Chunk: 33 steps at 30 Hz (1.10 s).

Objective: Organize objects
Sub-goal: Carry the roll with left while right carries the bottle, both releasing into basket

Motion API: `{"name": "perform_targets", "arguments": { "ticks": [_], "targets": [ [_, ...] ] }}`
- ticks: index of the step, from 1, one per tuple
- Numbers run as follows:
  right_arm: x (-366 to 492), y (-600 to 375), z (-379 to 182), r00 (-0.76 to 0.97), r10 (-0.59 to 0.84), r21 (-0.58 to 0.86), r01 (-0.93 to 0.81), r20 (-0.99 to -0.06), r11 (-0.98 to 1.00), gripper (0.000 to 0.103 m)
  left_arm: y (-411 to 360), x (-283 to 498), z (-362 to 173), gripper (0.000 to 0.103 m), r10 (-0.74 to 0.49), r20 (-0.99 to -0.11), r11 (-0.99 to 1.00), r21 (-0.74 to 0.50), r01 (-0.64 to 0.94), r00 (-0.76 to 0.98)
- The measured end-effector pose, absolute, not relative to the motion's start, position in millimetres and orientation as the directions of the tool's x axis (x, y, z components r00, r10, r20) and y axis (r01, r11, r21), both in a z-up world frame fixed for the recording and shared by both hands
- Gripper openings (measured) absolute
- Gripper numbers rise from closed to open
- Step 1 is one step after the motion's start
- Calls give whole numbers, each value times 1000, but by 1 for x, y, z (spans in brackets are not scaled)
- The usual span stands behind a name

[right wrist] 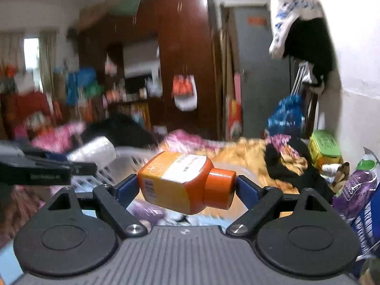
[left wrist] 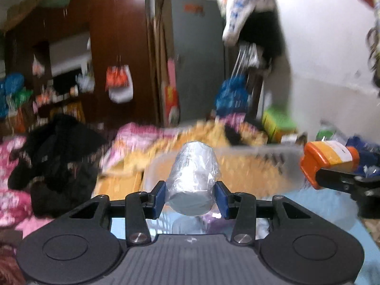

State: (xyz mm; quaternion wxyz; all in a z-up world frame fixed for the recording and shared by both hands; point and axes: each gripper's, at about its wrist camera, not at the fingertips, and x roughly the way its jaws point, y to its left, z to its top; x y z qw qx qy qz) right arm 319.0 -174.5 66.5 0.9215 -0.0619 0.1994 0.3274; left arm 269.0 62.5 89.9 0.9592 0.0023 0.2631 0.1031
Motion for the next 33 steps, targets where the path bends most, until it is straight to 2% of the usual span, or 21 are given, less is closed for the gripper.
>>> {"name": "perform_targets", "arguments": {
  "ticks": [3, 6, 10, 11, 12, 14, 18, 22, 25, 29, 33],
  "targets": [
    [338, -158, 57, 683, 547, 25, -614, -485, 789, 90, 64, 289, 78, 48, 195, -576, 980, 86, -179, 794],
    [346, -150, 53, 673, 541, 13, -620, -504, 784, 90, 66, 301, 70, 48, 204, -612, 978, 88, -191, 764],
    [349, -148, 51, 672, 533, 2, -620, -514, 785, 91, 71, 298, 64, 50, 185, -603, 981, 65, -184, 776],
    [349, -150, 53, 687, 525, -5, -609, -502, 793, 93, 73, 295, 64, 58, 187, -586, 980, 61, -187, 789],
    [340, -160, 58, 709, 520, -11, -596, -477, 803, 100, 74, 291, 65, 74, 182, -573, 981, 49, -187, 799],
    [330, -174, 65, 734, 534, 2, -587, -419, 809, 103, 78, 279, 68, 84, 149, -533, 985, 3, -174, 833],
    [300, -221, 67, 718, 590, 116, -594, -370, 796, 103, 79, 236, 73, 85, 105, -451, 990, -36, -135, 886],
    [240, -281, 29, 712, 628, 205, -595, -313, 777, 103, 80, 172, 48, 87, 102, -394, 991, -37, -127, 913],
    [187, -312, -11, 752, 594, 193, -562, -287, 804, 103, 85, 129, 12, 87, 70, -393, 990, -81, -111, 917],
    [137, -330, -53, 733, 618, 255, -564, -284, 785, 103, 82, 88, -28, 87, 116, -397, 987, -56, -150, 911],
    [123, -315, -59, 697, 661, 224, -622, -278, 750, 103, 78, 64, -43, 87, 120, -389, 986, -61, -156, 913]
  ]
}}
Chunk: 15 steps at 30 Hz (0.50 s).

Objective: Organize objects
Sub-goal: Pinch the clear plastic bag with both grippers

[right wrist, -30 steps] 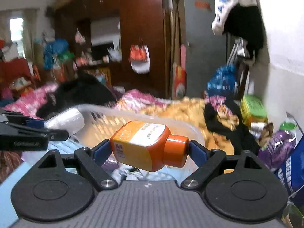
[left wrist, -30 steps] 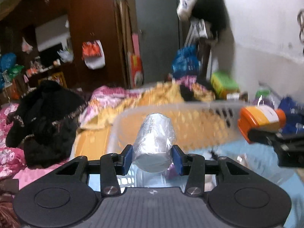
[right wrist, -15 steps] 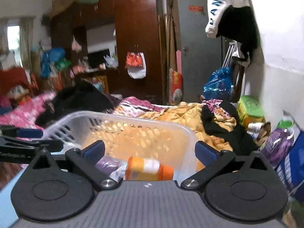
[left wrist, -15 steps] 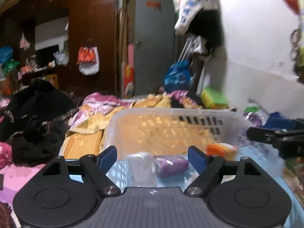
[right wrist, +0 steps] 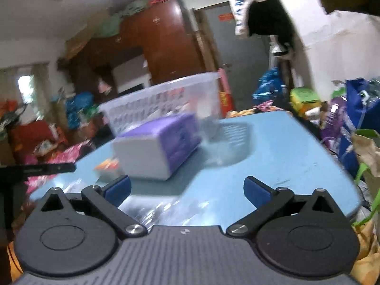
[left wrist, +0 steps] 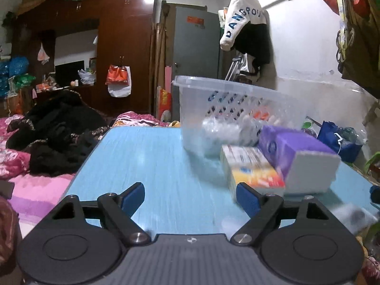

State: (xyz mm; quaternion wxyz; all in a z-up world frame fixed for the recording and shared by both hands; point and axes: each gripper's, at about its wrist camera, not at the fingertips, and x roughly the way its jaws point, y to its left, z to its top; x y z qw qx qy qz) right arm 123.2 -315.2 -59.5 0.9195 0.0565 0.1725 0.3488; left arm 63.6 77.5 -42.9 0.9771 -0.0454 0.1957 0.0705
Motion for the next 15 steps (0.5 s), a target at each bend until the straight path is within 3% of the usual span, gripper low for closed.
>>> {"name": "perform_targets", "arguments": {
  "ticks": [3, 7, 11, 15],
  "targets": [
    [114, -308, -64, 679, 686, 187, -662, -261, 726, 103, 68, 56, -49, 87, 80, -376, 991, -70, -115, 923],
    [120, -306, -72, 632, 719, 166, -707, -289, 687, 92, 53, 46, -56, 87, 12, -354, 999, -23, -22, 935],
    [119, -305, -73, 613, 737, 127, -738, -283, 663, 88, 53, 42, -67, 86, -55, -344, 998, 16, 65, 937],
    [114, -304, -79, 606, 751, 102, -756, -264, 646, 86, 61, 46, -79, 86, -162, -350, 986, -16, 167, 923]
  ]
}}
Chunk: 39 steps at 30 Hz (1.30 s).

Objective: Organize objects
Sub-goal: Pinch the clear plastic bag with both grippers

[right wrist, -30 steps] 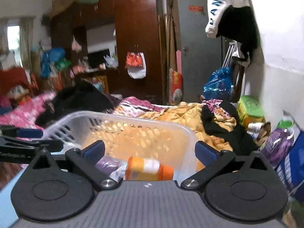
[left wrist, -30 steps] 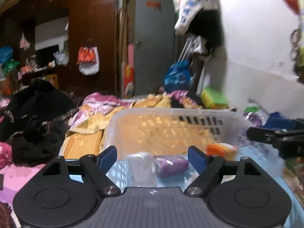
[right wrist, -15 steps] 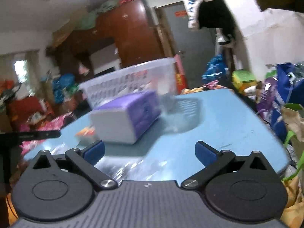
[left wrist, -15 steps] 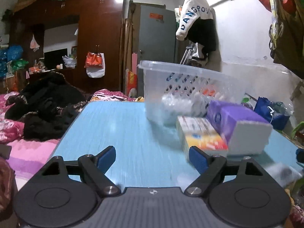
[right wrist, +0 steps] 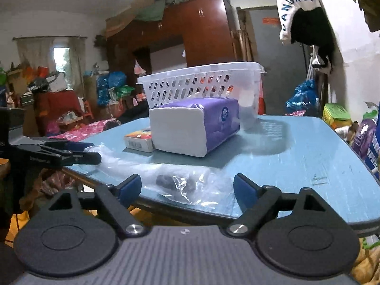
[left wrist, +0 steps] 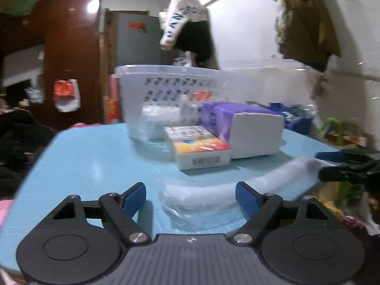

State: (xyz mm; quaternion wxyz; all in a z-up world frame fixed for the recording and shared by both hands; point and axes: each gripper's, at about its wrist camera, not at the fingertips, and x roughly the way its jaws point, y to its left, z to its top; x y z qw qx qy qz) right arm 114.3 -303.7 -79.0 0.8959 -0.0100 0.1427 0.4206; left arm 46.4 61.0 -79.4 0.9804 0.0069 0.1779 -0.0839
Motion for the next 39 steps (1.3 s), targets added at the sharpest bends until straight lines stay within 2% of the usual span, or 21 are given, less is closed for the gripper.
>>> {"name": "perform_targets", "arguments": {
  "ticks": [2, 7, 10, 11, 13, 15, 16, 20, 23, 39],
  "targets": [
    [112, -303, -80, 607, 748, 79, -760, -268, 645, 82, 62, 46, -80, 86, -178, -345, 982, -8, 187, 921],
    [117, -306, -80, 609, 746, 74, -759, -270, 646, 59, 60, 44, -82, 82, -198, -341, 977, 4, 212, 919],
    [117, -307, -81, 608, 747, 65, -762, -270, 644, 49, 58, 44, -81, 77, -204, -340, 976, 4, 219, 918],
    [117, -307, -81, 606, 748, 63, -764, -269, 642, 46, 57, 44, -81, 73, -204, -339, 975, 8, 220, 918],
    [118, -307, -82, 598, 755, 59, -772, -269, 633, 33, 56, 44, -81, 66, -206, -337, 975, 6, 221, 919],
    [119, -307, -82, 591, 760, 64, -777, -269, 626, 27, 54, 43, -80, 56, -203, -334, 976, 10, 219, 921],
    [119, -308, -82, 589, 763, 69, -778, -268, 625, 26, 54, 43, -79, 53, -200, -330, 977, 10, 215, 923],
    [123, -311, -82, 579, 772, 97, -780, -262, 618, 20, 57, 41, -76, 26, -198, -309, 979, -8, 206, 930],
    [123, -311, -82, 575, 776, 99, -783, -259, 614, 17, 54, 40, -74, 17, -185, -306, 981, 7, 196, 934],
    [119, -317, -55, 590, 784, 77, -788, -194, 611, 14, 50, 25, -55, 11, -162, -227, 985, 18, 170, 960]
  ]
}}
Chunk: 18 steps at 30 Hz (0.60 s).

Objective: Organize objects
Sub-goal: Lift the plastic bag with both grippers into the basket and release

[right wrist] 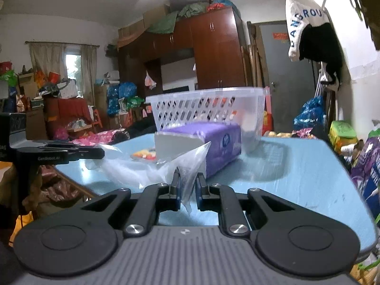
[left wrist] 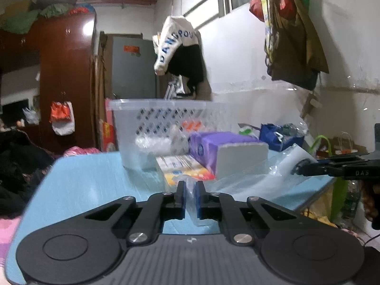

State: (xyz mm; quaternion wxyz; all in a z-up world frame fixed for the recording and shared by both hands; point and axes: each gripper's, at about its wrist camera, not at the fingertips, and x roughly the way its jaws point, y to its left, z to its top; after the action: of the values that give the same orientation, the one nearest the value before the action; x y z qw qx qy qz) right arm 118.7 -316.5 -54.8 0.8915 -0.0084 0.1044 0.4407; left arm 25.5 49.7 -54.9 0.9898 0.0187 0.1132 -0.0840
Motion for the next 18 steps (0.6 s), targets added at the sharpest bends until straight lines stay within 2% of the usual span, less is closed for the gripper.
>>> {"name": "perform_targets", "arguments": {
  "ticks": [11, 18],
  "targets": [
    [142, -300, 14, 591, 803, 16, -804, -78, 594, 13, 45, 28, 10, 10, -151, -93, 984, 85, 159, 984],
    [193, -273, 55, 607, 792, -5, -794, -66, 608, 13, 49, 81, 68, 10, -127, -47, 985, 115, 132, 991]
  ]
}}
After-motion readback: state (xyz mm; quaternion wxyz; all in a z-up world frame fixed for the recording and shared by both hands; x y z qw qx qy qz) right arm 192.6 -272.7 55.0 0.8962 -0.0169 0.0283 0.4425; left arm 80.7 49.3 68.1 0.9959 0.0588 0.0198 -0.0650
